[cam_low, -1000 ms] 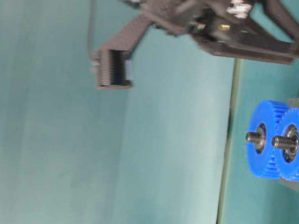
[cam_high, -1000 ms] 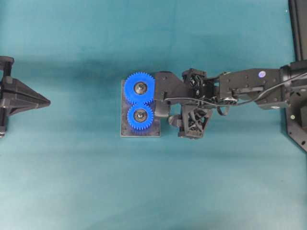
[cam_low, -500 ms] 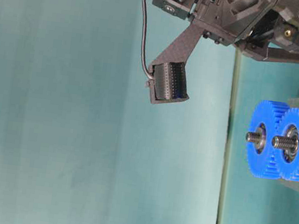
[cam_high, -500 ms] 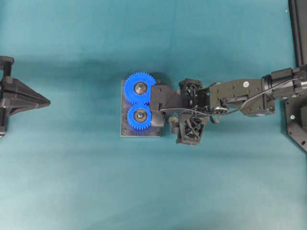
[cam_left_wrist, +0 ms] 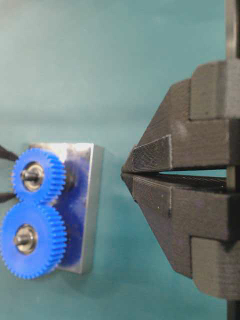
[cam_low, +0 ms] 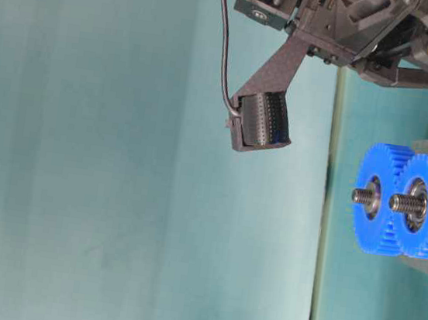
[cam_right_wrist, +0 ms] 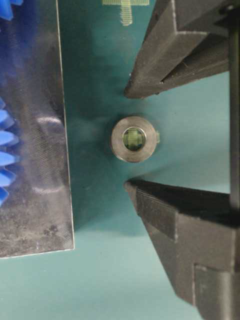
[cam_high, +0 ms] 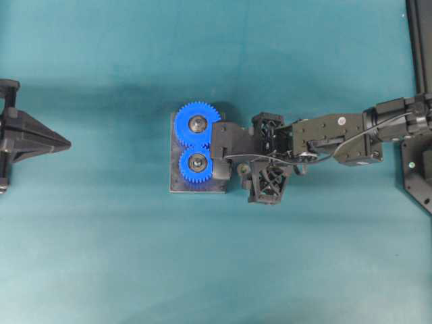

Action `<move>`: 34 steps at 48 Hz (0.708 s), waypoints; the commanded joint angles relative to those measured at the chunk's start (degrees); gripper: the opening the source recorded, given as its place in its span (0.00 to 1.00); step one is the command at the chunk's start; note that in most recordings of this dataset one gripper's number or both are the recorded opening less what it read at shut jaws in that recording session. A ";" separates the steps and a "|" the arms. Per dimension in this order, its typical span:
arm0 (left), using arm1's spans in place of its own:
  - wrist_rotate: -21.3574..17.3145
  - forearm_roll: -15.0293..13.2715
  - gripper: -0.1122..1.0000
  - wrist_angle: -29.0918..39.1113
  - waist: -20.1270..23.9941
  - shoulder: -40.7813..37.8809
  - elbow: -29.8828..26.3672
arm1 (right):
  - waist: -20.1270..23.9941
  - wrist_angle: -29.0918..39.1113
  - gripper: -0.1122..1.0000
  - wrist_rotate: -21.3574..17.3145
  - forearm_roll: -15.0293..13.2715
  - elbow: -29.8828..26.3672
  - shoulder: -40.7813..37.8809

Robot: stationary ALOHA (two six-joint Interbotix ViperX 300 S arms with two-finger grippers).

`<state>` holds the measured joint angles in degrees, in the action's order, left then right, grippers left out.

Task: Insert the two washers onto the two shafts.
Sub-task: 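Lower the right gripper around the second washer and close it, then carry the second washer over the lower blue gear's shaft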

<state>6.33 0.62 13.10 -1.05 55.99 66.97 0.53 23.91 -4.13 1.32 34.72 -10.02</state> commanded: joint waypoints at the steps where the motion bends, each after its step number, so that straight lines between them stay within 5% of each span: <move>1: 0.09 0.18 0.11 -0.26 0.00 -0.26 -1.32 | 0.26 -0.18 0.69 -0.44 0.09 -0.09 0.09; 27: 0.09 0.18 0.11 -0.26 0.00 -0.26 -1.49 | 0.35 2.29 0.39 -0.70 0.44 -0.09 1.49; 34: 0.09 0.18 0.11 -0.26 0.00 -0.35 -1.58 | 0.18 5.19 0.39 -0.62 0.35 -0.53 2.81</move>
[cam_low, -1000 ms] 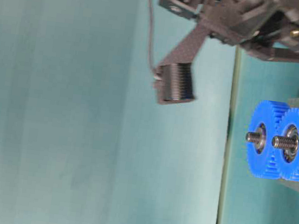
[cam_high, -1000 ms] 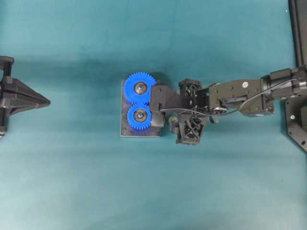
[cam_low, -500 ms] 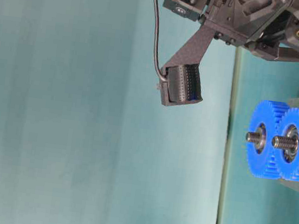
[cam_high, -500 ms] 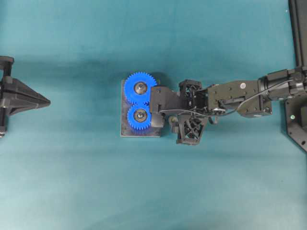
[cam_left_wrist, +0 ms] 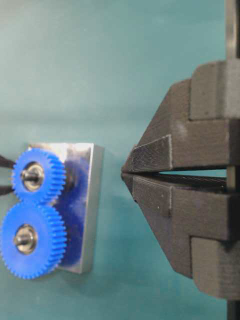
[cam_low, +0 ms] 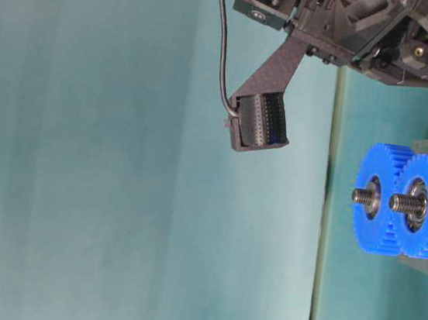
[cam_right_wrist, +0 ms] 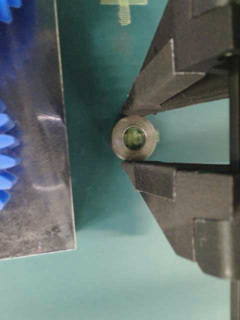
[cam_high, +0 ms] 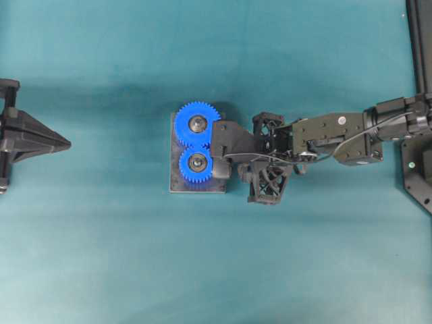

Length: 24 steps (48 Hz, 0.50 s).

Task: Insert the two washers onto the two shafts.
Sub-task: 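Carry the second washer over the lower blue gear's shaft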

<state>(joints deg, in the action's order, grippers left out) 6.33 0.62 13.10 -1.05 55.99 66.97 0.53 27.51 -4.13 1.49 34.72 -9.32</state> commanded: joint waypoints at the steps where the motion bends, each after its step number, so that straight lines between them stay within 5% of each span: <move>1: 0.09 0.18 0.11 -0.26 0.00 -0.26 -1.58 | 0.18 1.85 0.39 -0.62 0.18 -0.62 2.37; 24: 0.09 0.18 0.11 -0.26 0.00 -0.26 -1.41 | 0.18 10.55 0.39 0.70 -0.44 -9.93 7.82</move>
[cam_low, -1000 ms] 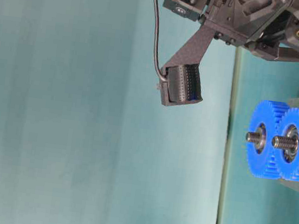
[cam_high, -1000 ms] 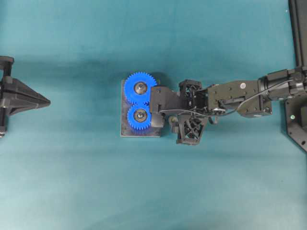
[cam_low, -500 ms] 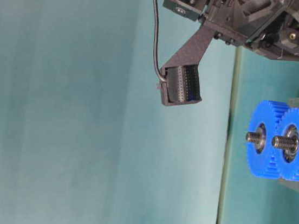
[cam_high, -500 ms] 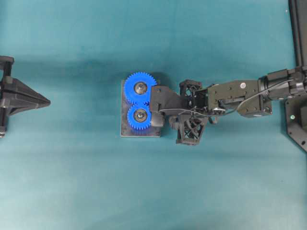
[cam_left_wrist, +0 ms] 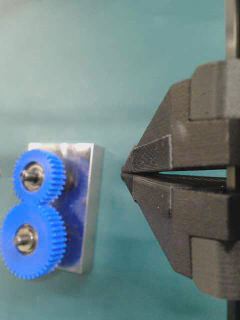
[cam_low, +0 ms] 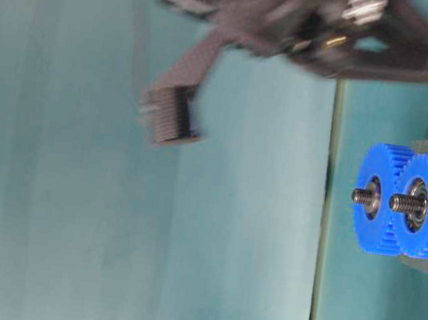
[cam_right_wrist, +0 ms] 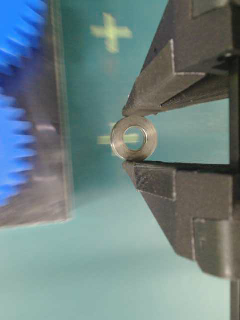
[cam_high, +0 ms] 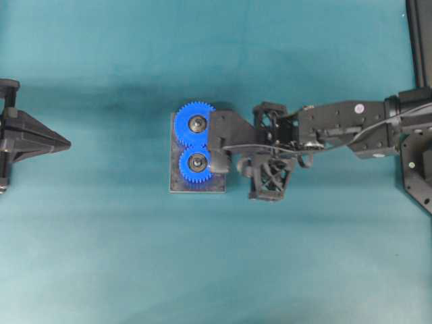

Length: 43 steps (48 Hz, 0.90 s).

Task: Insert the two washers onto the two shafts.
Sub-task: 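Carry the second washer over the lower blue gear's shaft, then lower the washer onto the lower gear shaft and open the right gripper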

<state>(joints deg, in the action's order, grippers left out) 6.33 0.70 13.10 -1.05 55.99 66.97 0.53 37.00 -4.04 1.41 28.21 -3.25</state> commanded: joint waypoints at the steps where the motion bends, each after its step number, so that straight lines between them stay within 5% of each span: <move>1: 0.09 0.09 0.11 -0.26 0.00 -0.26 -1.41 | 0.26 1.32 0.39 0.79 -0.44 -3.96 1.58; 24: 0.09 0.09 0.11 -0.26 0.00 -0.26 -1.58 | 0.00 4.48 0.39 5.54 -0.53 -15.91 -5.63; 43: 0.09 0.09 0.11 -0.26 0.00 -0.18 -1.41 | 0.00 5.10 0.39 6.24 -0.53 -17.93 -7.56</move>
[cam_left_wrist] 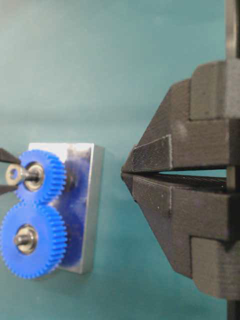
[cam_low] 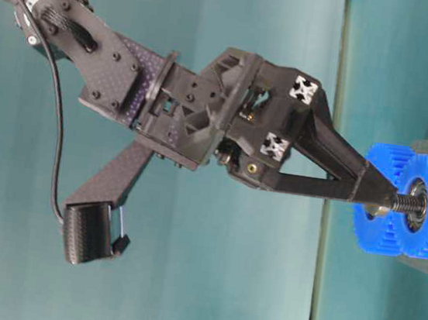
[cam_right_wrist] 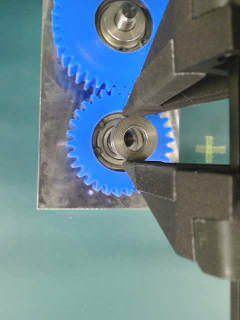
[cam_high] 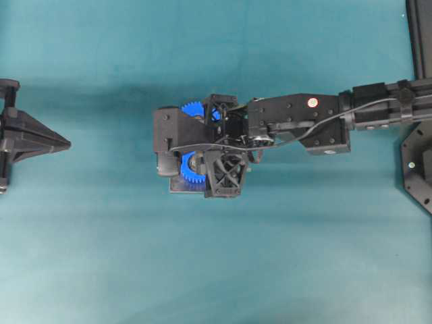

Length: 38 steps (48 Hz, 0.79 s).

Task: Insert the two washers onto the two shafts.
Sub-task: 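Lower the washer onto the lower gear shaft and open the right gripper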

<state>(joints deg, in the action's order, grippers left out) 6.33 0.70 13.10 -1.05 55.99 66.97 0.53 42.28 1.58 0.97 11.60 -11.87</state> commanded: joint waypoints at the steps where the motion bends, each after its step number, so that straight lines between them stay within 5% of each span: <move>1: 0.09 0.09 0.11 -0.26 0.00 -0.18 -1.41 | 0.00 -0.18 0.39 0.62 -0.09 -1.32 1.05; 38: 0.09 0.09 0.11 -0.26 0.00 0.00 -1.14 | -0.26 0.26 0.39 0.62 -0.09 -1.58 -0.70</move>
<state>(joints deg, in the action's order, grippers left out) 6.33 0.70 13.10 -1.05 56.25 66.97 0.44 42.28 1.76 1.05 11.16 -13.45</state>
